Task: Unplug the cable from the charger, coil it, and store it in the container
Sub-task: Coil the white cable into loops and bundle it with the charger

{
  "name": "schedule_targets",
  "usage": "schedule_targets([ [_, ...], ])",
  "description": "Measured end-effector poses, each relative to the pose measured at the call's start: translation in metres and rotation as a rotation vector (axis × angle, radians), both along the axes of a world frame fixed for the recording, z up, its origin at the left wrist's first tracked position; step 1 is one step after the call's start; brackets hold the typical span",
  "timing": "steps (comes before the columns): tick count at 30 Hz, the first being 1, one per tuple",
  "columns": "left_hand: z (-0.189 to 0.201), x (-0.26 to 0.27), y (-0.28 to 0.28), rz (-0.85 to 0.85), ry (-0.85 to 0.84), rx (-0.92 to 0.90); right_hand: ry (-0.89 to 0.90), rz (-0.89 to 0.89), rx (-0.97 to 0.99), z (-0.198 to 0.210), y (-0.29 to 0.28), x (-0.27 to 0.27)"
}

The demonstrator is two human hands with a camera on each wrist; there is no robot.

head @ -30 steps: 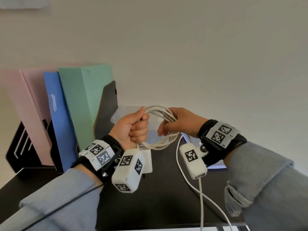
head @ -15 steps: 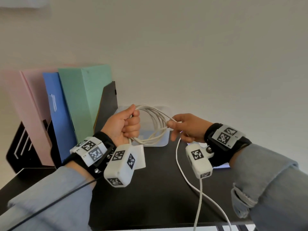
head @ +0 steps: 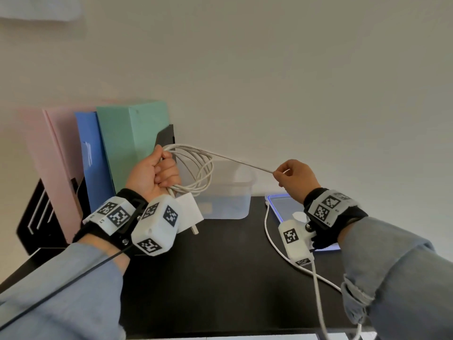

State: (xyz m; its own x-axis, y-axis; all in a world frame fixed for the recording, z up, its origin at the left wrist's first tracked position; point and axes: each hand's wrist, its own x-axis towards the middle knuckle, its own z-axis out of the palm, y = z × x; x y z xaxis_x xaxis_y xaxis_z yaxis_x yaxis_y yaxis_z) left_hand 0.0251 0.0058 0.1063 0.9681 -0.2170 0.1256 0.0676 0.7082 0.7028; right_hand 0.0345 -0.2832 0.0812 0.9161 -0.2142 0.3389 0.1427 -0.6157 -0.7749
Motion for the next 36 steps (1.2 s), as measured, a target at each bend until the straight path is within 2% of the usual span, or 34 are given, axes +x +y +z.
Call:
schedule_targets([
  [4, -0.002, 0.0, -0.006, 0.043, -0.015, 0.018, -0.09, -0.045, -0.192, 0.005, 0.016, -0.008],
  [7, -0.003, -0.001, -0.013, 0.083, -0.047, 0.088, -0.116, -0.024, -0.417, 0.012, 0.03, -0.018],
  [10, -0.003, -0.006, -0.024, 0.132, -0.107, 0.202, -0.153, 0.073, -0.658, 0.017, 0.044, -0.026],
  [13, -0.003, -0.011, -0.034, 0.139, -0.159, 0.287, -0.114, 0.238, -0.798, 0.024, 0.056, -0.032],
  [18, -0.006, -0.016, -0.046, 0.142, -0.228, 0.472, -0.035, 0.452, -0.791, 0.031, 0.064, -0.04],
  [22, -0.009, -0.02, -0.051, 0.124, -0.207, 0.486, 0.004, 0.558, -0.823, 0.032, 0.068, -0.041],
  [30, -0.019, -0.022, -0.06, 0.11, -0.175, 0.512, -0.086, 0.555, -0.719, 0.034, 0.072, -0.044],
  [32, -0.024, -0.019, -0.061, 0.13, -0.187, 0.585, -0.097, 0.569, -0.701, 0.033, 0.073, -0.046],
  [36, -0.029, -0.023, -0.067, 0.125, -0.288, 0.753, -0.078, 0.639, -0.545, 0.032, 0.077, -0.048],
])
